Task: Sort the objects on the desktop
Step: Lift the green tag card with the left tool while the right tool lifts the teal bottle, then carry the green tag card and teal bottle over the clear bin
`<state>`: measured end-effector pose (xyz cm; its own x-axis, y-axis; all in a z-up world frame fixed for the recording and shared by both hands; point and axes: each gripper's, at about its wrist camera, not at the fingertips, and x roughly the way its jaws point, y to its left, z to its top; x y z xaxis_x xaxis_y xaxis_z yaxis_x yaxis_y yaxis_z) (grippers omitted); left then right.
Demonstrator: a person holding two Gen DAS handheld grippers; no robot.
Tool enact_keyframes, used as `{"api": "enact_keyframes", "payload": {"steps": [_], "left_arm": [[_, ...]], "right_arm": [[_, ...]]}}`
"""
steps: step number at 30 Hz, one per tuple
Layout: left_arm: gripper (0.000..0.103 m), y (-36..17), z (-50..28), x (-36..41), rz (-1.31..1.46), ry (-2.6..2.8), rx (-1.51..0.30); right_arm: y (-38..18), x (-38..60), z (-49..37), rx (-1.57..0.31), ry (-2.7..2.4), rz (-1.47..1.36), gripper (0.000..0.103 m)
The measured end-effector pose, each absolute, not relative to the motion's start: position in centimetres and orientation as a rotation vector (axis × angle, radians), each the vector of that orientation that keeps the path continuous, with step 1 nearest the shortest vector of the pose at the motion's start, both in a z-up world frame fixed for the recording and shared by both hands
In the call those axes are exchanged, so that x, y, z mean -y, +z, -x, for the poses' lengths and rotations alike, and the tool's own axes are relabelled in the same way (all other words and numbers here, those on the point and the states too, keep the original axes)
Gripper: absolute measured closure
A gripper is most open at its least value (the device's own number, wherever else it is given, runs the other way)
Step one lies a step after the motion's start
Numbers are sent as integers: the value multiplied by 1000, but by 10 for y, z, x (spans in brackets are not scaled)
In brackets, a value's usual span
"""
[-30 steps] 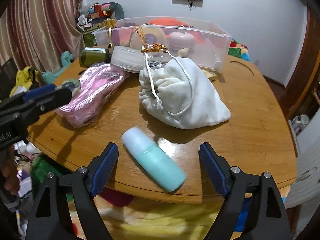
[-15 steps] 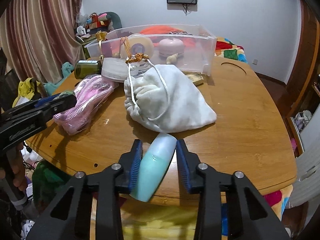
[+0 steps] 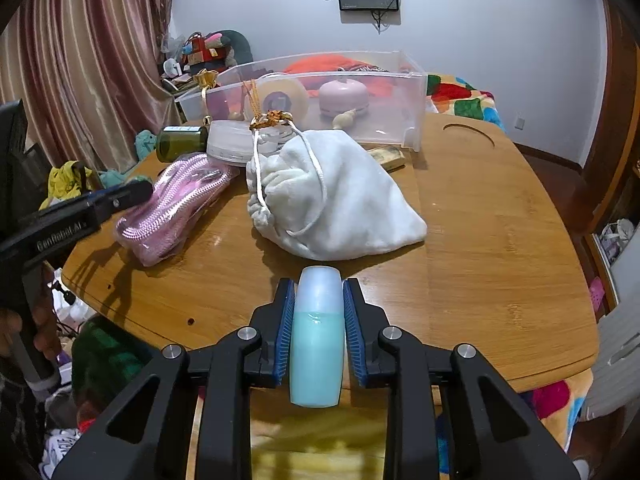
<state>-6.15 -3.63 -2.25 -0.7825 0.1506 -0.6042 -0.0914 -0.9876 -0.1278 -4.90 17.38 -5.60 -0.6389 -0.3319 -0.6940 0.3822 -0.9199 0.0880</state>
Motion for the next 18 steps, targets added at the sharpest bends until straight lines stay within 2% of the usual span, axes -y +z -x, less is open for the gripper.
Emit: {"api": "enact_keyframes", "payload": {"steps": [18], "left_arm": [[77,19,58,2,821,2795,88]], "right_arm": [[-10,-203,59,6,-2576,-932,84]]}}
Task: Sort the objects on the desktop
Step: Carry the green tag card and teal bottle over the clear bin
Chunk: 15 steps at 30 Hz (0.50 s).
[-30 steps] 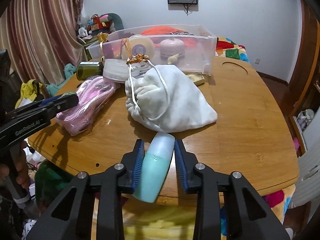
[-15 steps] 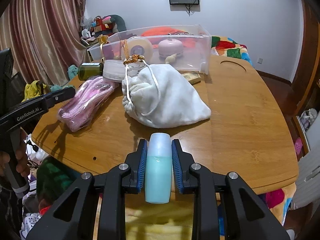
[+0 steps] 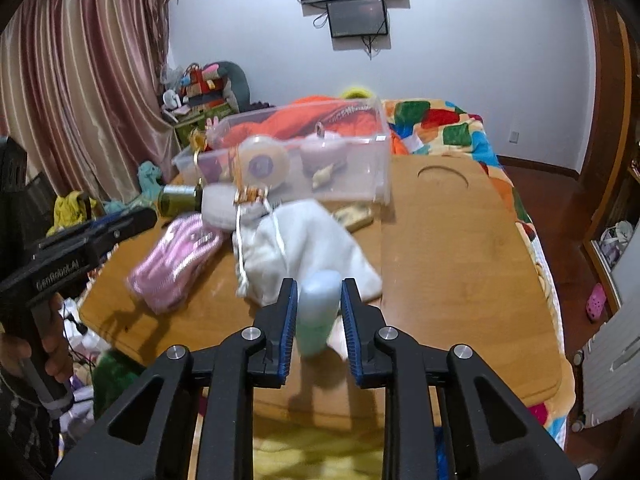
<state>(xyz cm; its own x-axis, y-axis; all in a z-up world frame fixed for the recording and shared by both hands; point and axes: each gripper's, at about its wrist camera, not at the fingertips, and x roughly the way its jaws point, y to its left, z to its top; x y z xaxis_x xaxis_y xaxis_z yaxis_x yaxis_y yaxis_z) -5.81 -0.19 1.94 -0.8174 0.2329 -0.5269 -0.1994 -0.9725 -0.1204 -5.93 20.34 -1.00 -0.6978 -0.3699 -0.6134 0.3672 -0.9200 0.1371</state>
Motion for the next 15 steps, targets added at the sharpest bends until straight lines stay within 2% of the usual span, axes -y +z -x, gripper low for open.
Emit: {"api": "enact_keyframes", "payload": {"steps": [15], "left_arm": [[77,48,79,-8,727,2795,90]], "right_arm": [[20,-201,89,-34,-2564,-834,84]]}}
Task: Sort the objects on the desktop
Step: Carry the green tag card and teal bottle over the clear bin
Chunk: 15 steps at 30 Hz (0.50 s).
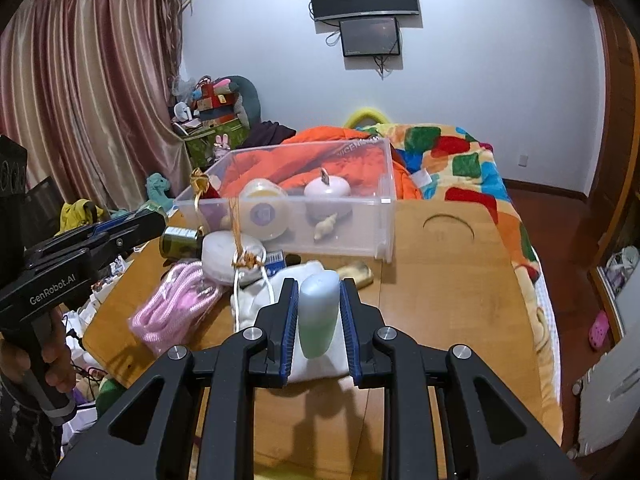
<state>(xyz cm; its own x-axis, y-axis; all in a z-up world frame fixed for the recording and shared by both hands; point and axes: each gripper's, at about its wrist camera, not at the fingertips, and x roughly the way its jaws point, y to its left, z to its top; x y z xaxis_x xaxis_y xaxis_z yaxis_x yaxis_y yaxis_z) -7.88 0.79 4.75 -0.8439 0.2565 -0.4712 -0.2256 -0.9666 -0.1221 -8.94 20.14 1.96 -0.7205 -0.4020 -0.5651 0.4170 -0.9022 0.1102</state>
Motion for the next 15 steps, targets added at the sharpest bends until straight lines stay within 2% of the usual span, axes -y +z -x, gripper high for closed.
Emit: {"api": "enact_keyframes", "payload": {"steps": [15], "left_arm": [[77,58,113,0,729,2805,102]], "right_arm": [[54,-196,130,-47,-2559,-747,84]]}}
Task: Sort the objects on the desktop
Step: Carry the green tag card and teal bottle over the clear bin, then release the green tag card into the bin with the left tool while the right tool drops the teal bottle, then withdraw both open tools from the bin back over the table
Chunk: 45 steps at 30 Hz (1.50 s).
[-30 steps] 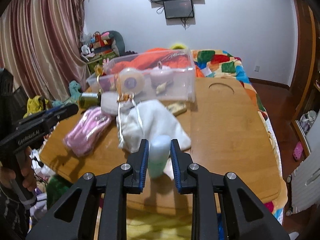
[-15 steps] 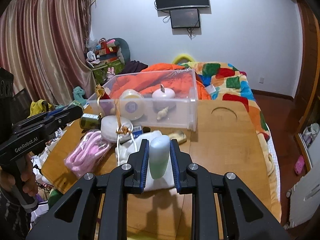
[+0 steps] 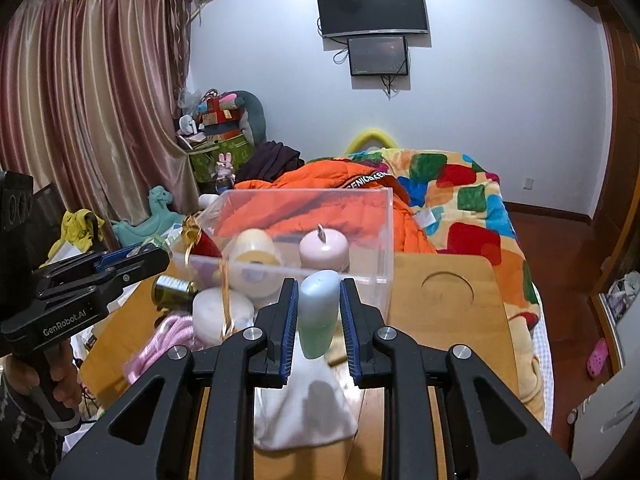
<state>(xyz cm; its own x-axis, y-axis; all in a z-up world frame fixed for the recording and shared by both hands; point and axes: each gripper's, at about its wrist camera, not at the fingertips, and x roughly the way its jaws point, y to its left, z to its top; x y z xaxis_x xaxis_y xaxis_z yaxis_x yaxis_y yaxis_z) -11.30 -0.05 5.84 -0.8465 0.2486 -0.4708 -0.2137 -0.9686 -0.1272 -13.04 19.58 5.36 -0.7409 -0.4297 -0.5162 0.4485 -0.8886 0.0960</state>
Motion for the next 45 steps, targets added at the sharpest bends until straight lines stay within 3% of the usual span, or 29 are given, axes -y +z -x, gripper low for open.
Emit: {"api": "enact_keyframes", "payload": {"steps": [11,23,31,38,41,45], "left_arm": [[77,70,155,15,725,2822,129],[77,36,195,36,884,2826,198],[77,34,197,25,884,2843,126],[62,49,180,23,818,2845,122],[50,56,170,22,785,2854,118],[45,62,157,23,761,2865,106]], "right_arm": [[63,-180,176,-55,-2526,-718,84],[36,-160,220,-71,-2474,-801,85],[22,-160,225,-53,-2456,-855,85],[28,-167,212,-57,-2470,-846,84],[31,-172,204,-51,-2473,-851,78],[33,-176,189,-46,-2482,-841,59]]}}
